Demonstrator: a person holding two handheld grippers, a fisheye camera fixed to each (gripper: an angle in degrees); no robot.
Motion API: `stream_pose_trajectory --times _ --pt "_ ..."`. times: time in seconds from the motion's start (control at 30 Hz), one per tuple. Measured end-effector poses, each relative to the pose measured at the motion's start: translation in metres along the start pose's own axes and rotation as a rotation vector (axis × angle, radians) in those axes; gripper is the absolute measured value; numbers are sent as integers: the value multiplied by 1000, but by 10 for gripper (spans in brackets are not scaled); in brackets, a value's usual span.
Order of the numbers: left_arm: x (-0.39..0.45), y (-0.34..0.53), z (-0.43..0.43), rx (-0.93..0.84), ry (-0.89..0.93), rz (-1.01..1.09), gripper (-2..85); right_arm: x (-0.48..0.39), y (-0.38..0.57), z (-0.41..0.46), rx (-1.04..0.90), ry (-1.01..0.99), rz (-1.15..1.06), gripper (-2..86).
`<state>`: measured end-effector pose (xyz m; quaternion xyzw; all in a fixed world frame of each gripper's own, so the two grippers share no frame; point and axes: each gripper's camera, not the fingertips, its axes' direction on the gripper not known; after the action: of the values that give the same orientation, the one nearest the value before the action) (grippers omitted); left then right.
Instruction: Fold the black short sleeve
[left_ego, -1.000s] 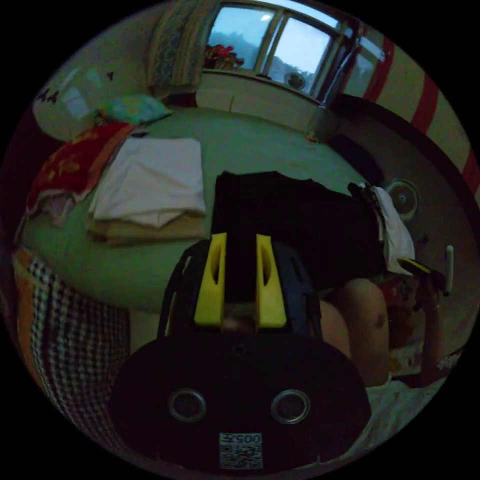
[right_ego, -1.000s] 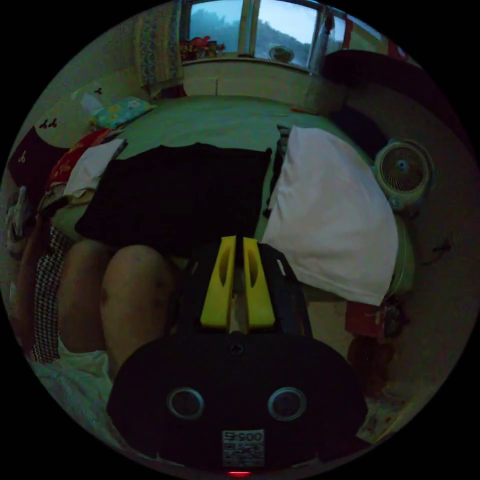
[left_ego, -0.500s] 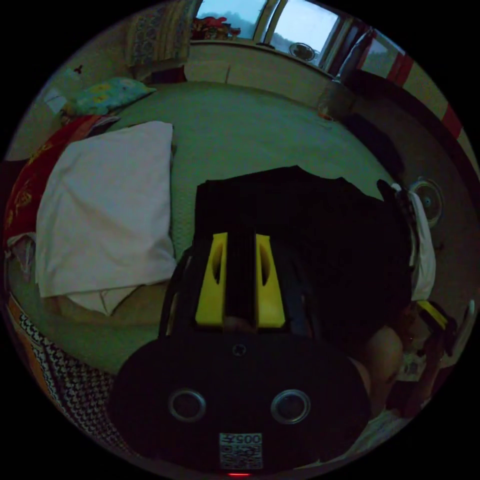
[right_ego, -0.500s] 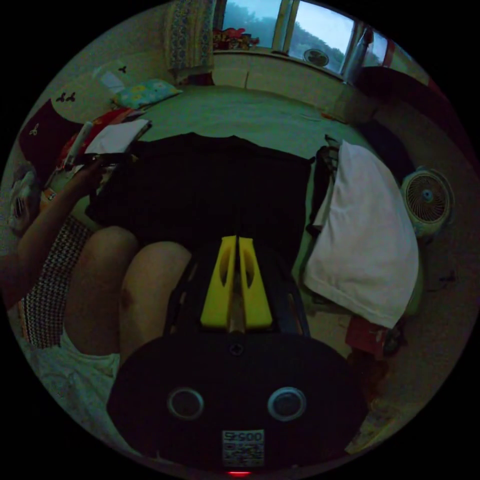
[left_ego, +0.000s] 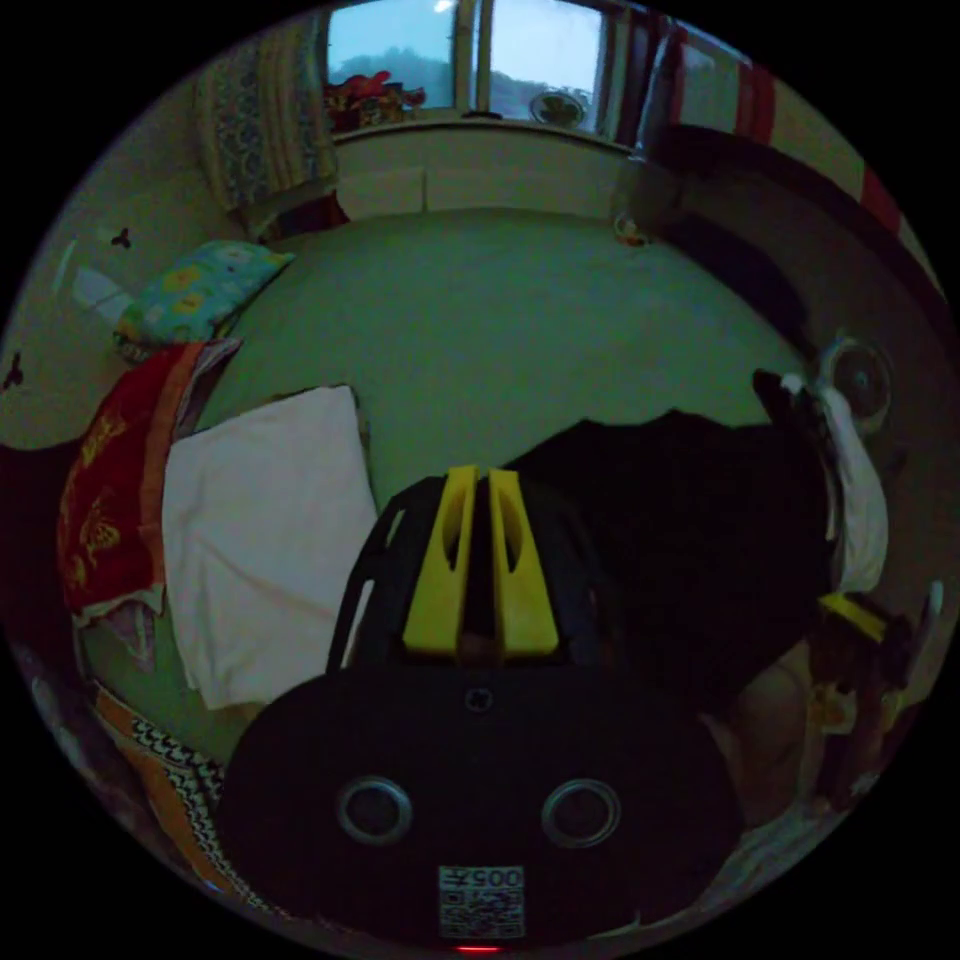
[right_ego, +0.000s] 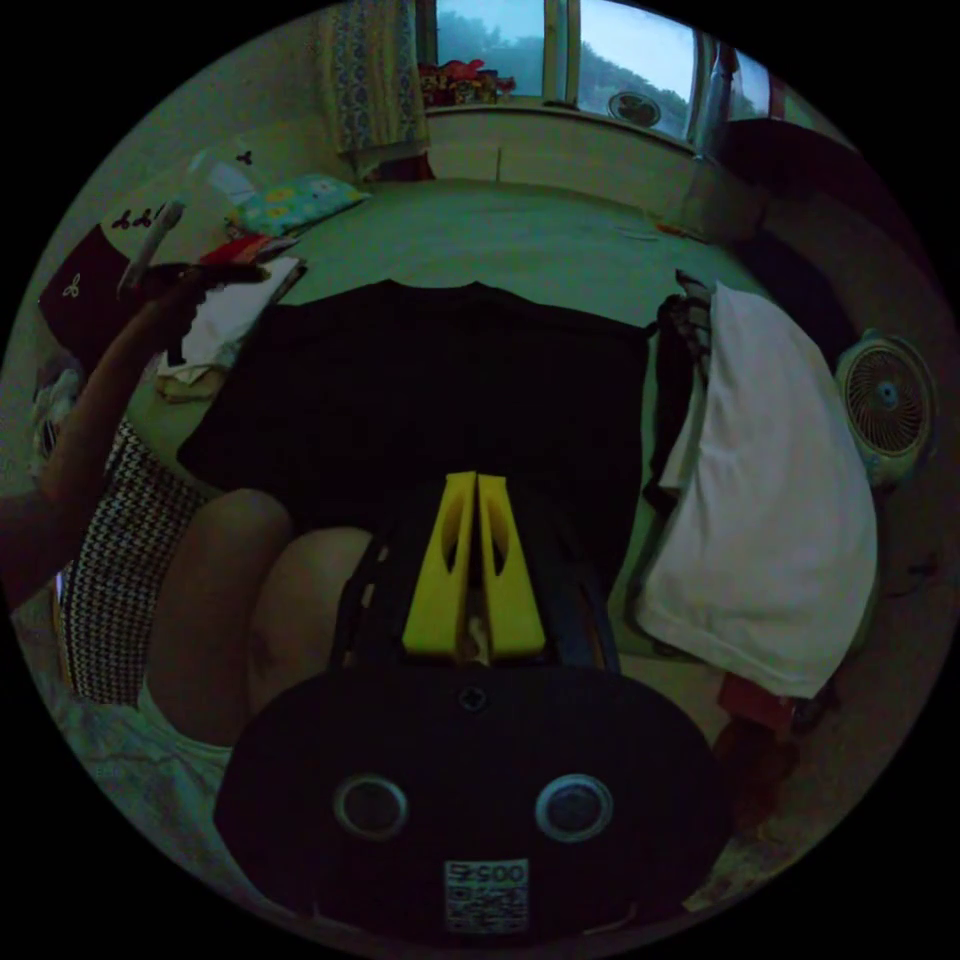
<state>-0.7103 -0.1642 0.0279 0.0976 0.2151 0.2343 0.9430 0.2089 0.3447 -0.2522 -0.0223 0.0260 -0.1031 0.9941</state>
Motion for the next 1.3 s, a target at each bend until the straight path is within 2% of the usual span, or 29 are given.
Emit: stream_pose_trajectory --times 0.1,0.3,0.53,0.63,0.8,0.93,1.07,1.3 --pt "4 18 24 -38 -98 29 99 -6 -6 10 5 -61 -7 -10" --pt "-12 20 67 -88 -18 -47 128 -25 -18 24 21 -50 -41 -10" --pt "-36 -13 107 -111 15 -95 102 -34 -28 38 22 -61 -37 -10" --pt "-49 -23 116 -113 27 -119 66 -35 -34 46 13 -55 -34 -10" --pt "-65 -52 118 -81 64 -55 30 -36 -48 62 10 -61 -27 -10" --pt "-102 -106 128 -72 212 -148 26 -39 -58 74 3 -71 -32 -10" --pt "-145 -146 161 -134 210 -309 27 -42 -69 86 -7 -53 -35 -10" --pt "-166 -135 177 -102 243 -350 39 -29 -83 106 -31 -79 9 -10"
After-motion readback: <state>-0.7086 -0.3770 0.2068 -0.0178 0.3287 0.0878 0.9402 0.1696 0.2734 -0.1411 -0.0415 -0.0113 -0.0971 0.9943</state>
